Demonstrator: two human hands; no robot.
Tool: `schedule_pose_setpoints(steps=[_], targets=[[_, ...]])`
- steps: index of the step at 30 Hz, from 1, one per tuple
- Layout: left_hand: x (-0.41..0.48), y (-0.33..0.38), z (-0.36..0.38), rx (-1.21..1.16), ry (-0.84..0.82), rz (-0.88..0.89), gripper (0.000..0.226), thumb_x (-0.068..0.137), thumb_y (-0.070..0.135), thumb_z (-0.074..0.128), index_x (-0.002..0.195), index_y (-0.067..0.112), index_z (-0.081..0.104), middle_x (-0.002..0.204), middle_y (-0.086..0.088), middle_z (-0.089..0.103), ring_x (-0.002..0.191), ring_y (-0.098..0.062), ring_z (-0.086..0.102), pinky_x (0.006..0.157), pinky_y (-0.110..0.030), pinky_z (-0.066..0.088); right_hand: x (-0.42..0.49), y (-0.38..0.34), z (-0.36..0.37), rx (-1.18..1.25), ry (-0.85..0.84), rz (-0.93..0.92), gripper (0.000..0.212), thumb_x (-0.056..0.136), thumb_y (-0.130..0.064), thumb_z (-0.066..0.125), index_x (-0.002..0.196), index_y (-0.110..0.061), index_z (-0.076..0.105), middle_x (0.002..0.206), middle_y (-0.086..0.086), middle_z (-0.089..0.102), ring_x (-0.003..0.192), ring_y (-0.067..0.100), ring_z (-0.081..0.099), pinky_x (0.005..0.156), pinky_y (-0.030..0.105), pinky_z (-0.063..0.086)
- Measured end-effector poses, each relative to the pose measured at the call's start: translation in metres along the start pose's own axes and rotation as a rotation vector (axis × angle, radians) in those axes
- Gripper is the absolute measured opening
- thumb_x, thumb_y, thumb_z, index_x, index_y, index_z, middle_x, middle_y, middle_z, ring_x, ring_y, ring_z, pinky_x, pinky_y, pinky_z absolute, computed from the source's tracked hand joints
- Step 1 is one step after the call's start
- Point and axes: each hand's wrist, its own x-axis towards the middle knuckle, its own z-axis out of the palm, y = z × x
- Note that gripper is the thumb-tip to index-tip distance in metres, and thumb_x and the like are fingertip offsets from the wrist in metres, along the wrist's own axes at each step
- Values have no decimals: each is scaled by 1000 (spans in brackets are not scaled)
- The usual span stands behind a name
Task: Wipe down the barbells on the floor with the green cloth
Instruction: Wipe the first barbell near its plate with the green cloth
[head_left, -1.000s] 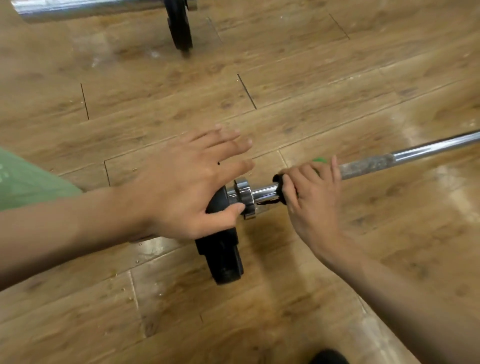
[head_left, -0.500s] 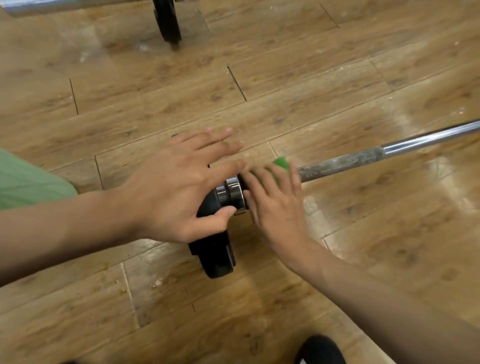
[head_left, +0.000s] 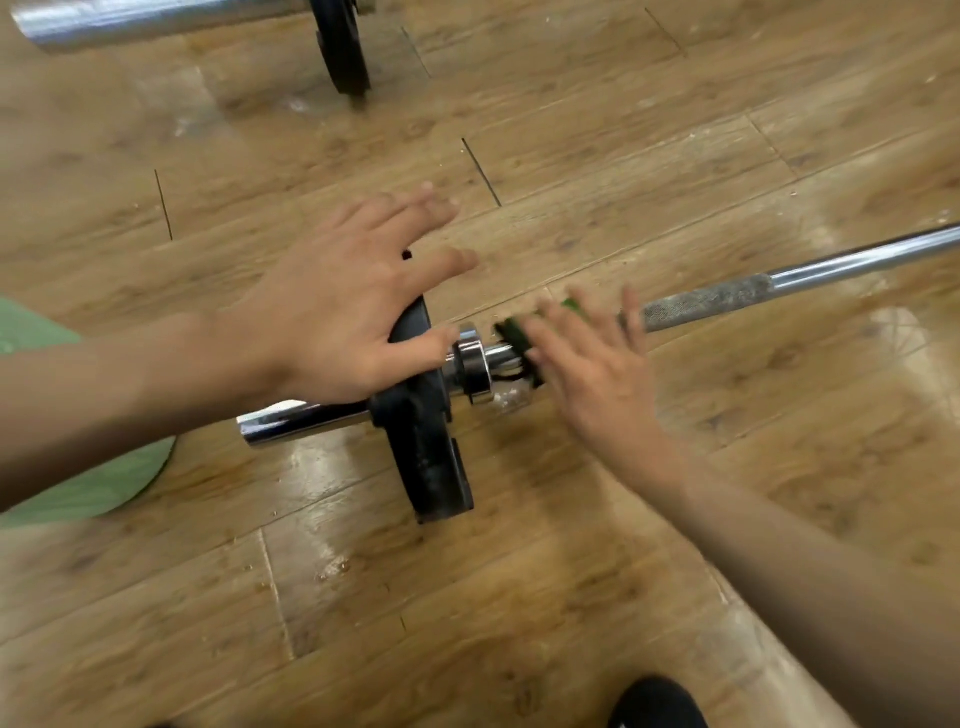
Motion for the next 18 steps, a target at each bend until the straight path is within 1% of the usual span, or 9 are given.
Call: schedule_pose_setpoints(steps=[3, 5, 6, 7, 8, 10, 12, 15, 18], targets=[[-6, -1, 3, 19, 125, -9, 60, 99, 40, 34, 143, 10, 62, 157, -24, 45, 142, -45, 43, 110, -58, 36, 1, 28, -9, -43, 8, 100, 34, 112, -29, 43, 121, -15, 72, 130, 4, 70, 138, 31, 53, 125, 62, 16], [-8, 1, 6, -28, 175, 8, 56, 100, 30, 33, 142, 7, 62, 154, -25, 47, 134, -45, 48, 106, -56, 39, 8, 7, -10, -12, 21, 244, 35, 110, -26, 41, 115, -13, 72, 125, 4, 71, 139, 32, 51, 126, 60, 13], [-7, 0, 6, -51, 172, 11, 55, 101, 29, 32, 142, 7, 62, 154, -25, 47, 134, -45, 48, 107, -55, 39, 15, -10, -8, 11, 19, 309, 34, 109, -26, 41, 113, -12, 72, 121, 5, 72, 137, 33, 51, 127, 58, 12], [-5, -2, 6, -74, 150, 20, 55, 101, 30, 32, 142, 8, 62, 154, -24, 47, 136, -44, 48, 108, -55, 38, 19, -26, -5, 22, 11, 334, 34, 108, -27, 41, 113, -12, 72, 118, 5, 72, 134, 34, 52, 127, 57, 12], [-3, -3, 6, -94, 117, 38, 55, 102, 33, 32, 141, 9, 63, 153, -23, 49, 139, -43, 47, 109, -55, 39, 19, -38, -1, 21, -12, 305, 35, 108, -28, 41, 117, -13, 72, 118, 6, 72, 132, 34, 54, 127, 56, 14], [0, -8, 6, -107, 52, 78, 58, 100, 41, 34, 139, 10, 65, 150, -19, 55, 141, -40, 49, 110, -57, 42, 15, -38, -1, -14, -74, 104, 37, 111, -31, 40, 126, -15, 69, 120, 5, 70, 127, 34, 58, 127, 55, 17], [4, -13, 4, -97, -11, 112, 64, 99, 52, 35, 140, 12, 64, 149, -15, 58, 142, -36, 51, 111, -58, 43, 16, -7, -7, -111, -129, 1, 37, 112, -34, 39, 126, -16, 68, 118, 5, 69, 124, 32, 60, 127, 56, 17], [3, -20, 2, -61, -50, 165, 74, 96, 66, 33, 144, 15, 59, 149, -13, 57, 142, -33, 50, 115, -54, 42, 13, 29, -24, -198, -219, 84, 44, 113, -35, 28, 122, -15, 66, 122, 5, 68, 129, 34, 57, 127, 59, 14], [2, -21, 0, -59, -52, 197, 79, 94, 71, 33, 141, 15, 61, 144, -12, 61, 136, -33, 54, 114, -49, 42, 15, 11, -34, -212, -303, 220, 46, 111, -34, 25, 125, -13, 63, 134, 9, 64, 143, 35, 45, 127, 59, 13]])
